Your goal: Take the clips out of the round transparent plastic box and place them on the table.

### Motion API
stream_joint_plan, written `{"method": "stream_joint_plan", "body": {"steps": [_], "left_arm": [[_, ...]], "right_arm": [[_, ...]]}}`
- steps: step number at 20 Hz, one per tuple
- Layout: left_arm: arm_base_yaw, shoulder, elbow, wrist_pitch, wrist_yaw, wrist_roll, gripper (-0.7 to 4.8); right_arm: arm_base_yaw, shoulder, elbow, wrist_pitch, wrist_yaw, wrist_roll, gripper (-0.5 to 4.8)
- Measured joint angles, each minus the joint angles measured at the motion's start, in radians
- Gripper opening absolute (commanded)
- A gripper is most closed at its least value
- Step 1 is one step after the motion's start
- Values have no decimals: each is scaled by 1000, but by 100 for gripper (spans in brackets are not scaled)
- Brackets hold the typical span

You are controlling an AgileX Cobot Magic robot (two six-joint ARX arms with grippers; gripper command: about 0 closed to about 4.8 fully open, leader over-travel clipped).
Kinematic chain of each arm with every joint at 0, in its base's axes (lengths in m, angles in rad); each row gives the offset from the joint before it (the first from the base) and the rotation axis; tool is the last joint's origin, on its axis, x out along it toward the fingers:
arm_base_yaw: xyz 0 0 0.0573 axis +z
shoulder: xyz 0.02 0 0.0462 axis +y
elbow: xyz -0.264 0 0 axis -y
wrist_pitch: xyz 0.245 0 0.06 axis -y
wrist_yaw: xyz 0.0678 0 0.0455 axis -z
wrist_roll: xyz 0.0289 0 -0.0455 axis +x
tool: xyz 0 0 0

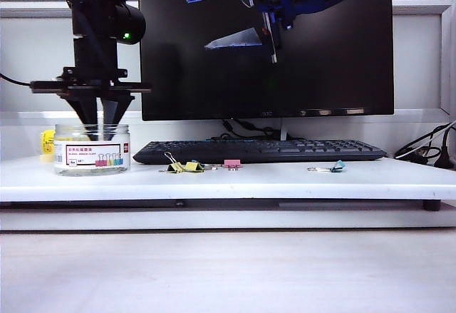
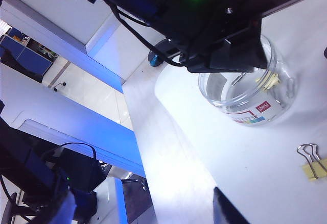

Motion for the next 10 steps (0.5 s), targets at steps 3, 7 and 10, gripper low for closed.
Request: {"method": "stream_joint_plan", "body": {"steps": [3,7,10], "left_arm": [[0,12,0,-4,-6,-34,92],[0,49,3,-5,47,-44,92],[0,55,6,-4,47,-45,92]], "right_arm": [[0,0,0,0,0,7,346],[0,0,0,-1,-1,12,346],[-1,0,0,-1,-6,15,346]]}}
